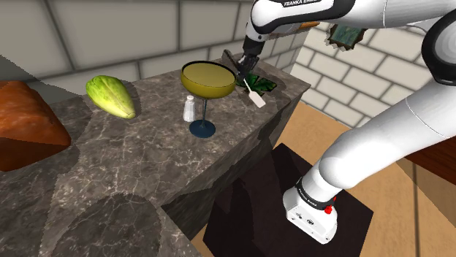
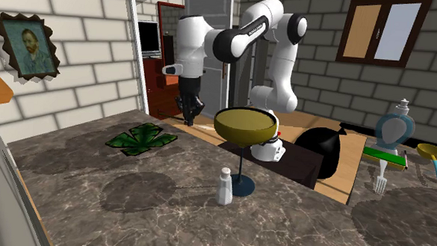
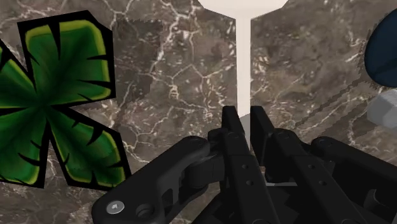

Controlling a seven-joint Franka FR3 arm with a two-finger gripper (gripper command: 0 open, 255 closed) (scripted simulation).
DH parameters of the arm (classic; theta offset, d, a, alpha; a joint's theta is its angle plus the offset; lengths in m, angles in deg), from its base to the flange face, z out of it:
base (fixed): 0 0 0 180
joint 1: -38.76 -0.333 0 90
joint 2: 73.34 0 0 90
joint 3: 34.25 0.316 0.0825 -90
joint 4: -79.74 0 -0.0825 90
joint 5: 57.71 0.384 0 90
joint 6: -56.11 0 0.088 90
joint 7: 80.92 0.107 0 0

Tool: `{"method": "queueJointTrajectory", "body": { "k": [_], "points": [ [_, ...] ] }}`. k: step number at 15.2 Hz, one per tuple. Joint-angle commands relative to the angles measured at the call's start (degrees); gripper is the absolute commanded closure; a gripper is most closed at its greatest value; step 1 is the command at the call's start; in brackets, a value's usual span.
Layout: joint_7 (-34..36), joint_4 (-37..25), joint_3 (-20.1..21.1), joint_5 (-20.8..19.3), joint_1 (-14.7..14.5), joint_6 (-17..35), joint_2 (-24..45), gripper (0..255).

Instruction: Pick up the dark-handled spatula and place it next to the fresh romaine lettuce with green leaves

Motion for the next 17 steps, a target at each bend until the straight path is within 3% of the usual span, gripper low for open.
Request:
{"method": "queueJointTrajectory", "body": {
  "k": [1, 4, 17],
  "points": [
    [0.04, -1.26, 0.03, -0.02, 0.00, -1.64, -0.35, 255],
    [0.07, -3.13, 0.07, -0.03, -0.01, -3.84, -0.68, 255],
    [18.46, -4.90, 12.06, 1.86, -7.34, -3.83, 1.01, 255]
  ]
}}
